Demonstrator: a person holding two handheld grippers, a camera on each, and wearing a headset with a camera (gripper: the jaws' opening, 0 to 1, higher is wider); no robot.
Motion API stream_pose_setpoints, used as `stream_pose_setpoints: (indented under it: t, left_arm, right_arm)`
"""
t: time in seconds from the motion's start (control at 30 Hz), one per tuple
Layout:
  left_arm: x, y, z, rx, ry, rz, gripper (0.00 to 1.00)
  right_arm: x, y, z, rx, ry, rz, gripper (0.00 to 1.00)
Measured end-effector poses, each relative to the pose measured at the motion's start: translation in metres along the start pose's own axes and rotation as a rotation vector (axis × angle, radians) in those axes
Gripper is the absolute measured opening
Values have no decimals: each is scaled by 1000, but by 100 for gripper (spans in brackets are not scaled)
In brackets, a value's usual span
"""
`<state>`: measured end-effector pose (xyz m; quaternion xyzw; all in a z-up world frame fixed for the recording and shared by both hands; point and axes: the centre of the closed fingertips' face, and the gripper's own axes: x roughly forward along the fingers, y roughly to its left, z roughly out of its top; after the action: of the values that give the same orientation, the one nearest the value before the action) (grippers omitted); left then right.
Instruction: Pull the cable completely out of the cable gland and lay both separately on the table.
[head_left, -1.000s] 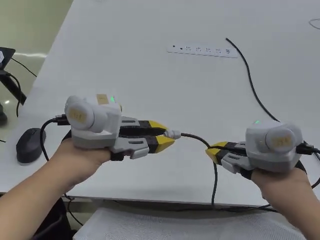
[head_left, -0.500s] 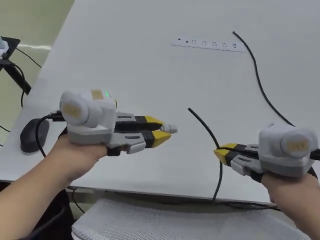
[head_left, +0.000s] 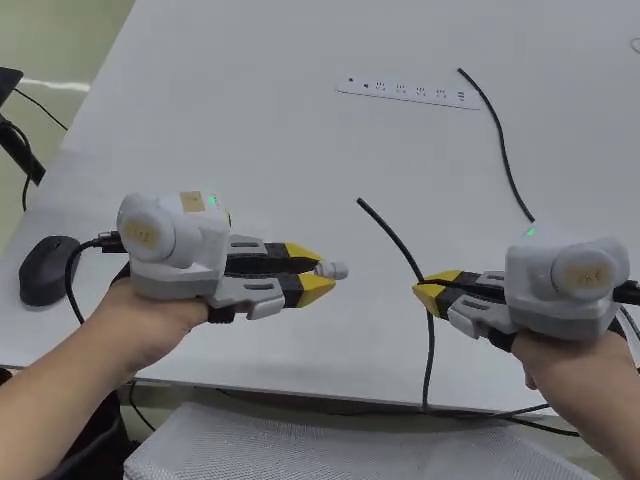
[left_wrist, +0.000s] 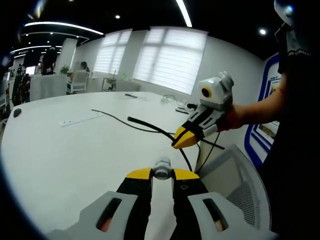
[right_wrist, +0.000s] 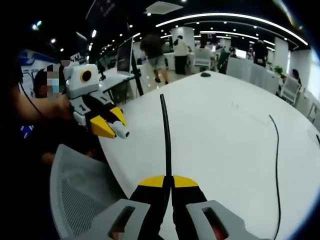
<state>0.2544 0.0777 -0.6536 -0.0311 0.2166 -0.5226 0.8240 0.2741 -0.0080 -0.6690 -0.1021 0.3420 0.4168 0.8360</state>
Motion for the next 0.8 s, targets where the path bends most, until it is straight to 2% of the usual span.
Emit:
stream_pose_setpoints:
  t: [0.1, 0.23, 0.4, 0.5, 0.57, 0.63, 0.8]
  left_arm:
    - [0, 0, -1, -7, -12, -10, 15]
    - [2, 1, -9, -16, -15, -17, 15]
    - [0, 4, -22, -7, -7, -25, 15]
    - [-1, 6, -29, -13, -5, -32, 15]
    - [-2, 9, -33, -28, -2, -34, 15]
    - [-3, 10, -37, -34, 2, -39, 15]
    - [-5, 16, -41, -35, 15, -45, 15]
  right_arm:
    - [0, -2, 14, -26, 3, -4, 0]
    - [4, -6, 30, -60, 7, -14, 0]
    - [19, -14, 37, -123, 59, -22, 0]
    - [28, -23, 45, -163, 82, -58, 0]
    - [34, -26, 50, -156, 88, -66, 0]
    - [41, -30, 56, -100, 85, -64, 0]
    - [61, -36, 69, -113, 104, -77, 0]
